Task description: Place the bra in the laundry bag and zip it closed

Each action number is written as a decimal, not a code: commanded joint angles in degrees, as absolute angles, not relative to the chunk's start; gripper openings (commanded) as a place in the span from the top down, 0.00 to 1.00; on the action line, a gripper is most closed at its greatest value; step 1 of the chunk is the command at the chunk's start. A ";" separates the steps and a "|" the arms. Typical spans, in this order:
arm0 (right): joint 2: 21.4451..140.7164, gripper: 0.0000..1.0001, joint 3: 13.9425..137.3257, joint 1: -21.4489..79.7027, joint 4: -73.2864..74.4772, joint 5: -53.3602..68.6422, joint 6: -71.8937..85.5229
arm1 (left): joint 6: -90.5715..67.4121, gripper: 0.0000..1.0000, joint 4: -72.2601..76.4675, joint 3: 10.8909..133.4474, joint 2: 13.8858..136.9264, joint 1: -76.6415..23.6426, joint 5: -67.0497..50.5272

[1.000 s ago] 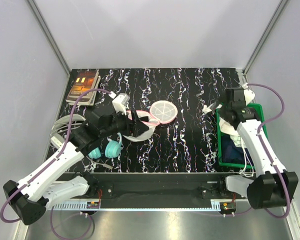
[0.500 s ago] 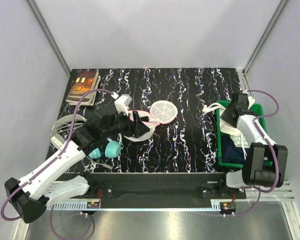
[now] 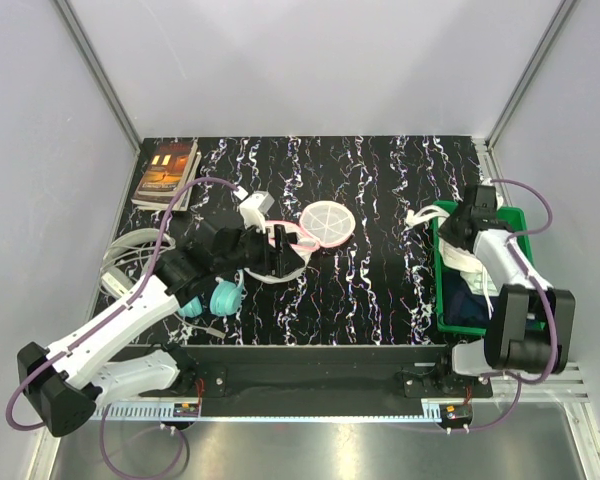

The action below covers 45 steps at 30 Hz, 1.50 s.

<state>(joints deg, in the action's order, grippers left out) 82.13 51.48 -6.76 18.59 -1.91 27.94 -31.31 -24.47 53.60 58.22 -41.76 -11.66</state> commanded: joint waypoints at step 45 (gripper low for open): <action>62.95 1.00 51.03 13.96 9.34 16.00 23.72 | -34.01 0.33 -21.27 54.41 59.41 -43.16 -9.67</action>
<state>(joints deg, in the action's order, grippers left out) 67.00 59.94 11.88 22.41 21.17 19.55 -33.54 -24.08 54.87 60.49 -42.96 -10.20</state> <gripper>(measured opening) 0.018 0.681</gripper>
